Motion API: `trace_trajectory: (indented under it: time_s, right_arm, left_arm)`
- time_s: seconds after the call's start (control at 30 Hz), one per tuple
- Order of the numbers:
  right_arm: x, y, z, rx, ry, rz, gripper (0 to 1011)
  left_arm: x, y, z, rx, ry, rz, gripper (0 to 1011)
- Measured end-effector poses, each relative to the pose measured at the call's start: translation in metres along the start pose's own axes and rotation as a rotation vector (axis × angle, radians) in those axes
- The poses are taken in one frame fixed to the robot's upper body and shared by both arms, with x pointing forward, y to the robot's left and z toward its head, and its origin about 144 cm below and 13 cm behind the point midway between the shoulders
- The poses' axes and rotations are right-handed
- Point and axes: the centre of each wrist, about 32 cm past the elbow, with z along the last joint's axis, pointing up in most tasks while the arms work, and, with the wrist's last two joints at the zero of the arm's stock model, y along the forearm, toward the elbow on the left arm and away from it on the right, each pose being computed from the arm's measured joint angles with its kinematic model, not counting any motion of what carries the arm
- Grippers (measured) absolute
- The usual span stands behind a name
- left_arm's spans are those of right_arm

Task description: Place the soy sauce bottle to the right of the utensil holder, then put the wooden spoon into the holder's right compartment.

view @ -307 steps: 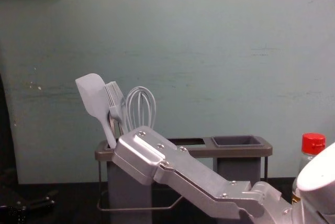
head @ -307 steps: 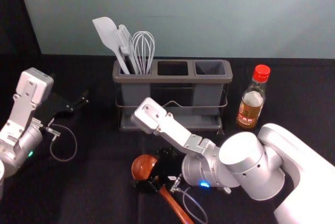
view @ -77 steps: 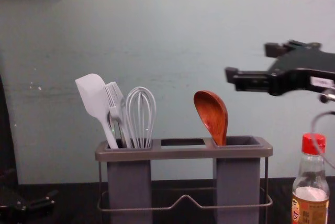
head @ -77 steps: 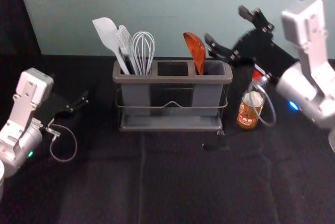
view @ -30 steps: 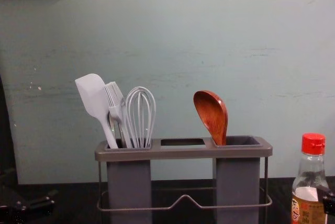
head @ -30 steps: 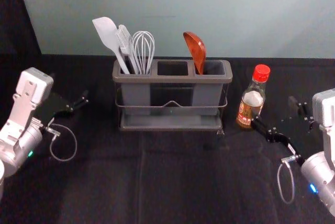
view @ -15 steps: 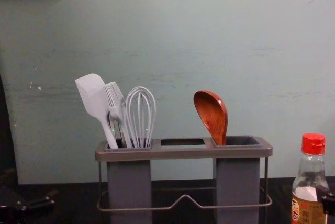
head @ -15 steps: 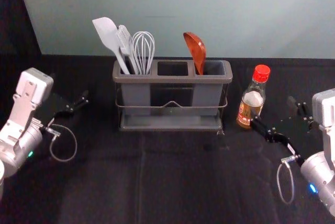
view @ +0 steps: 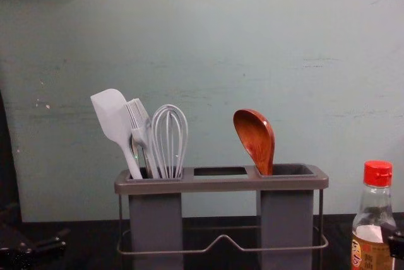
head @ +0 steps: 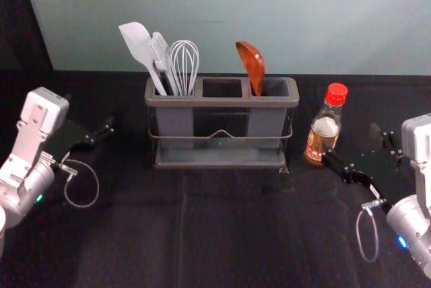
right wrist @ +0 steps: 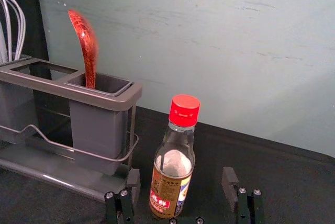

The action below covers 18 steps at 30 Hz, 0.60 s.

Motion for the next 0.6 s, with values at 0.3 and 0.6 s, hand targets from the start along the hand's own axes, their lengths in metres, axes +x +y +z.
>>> trace_trajectory:
  time_s: [0.3,0.6]
  right_arm:
    - [0.0,0.0,0.0001,-0.001,0.0,-0.002,1000]
    - [0.0,0.0,0.0001,-0.001,0.0,-0.002,1000]
  left_arm:
    - [0.0,0.0,0.0,0.0,0.0,0.0,1005]
    - [0.0,0.0,0.0,0.0,0.0,0.0,1005]
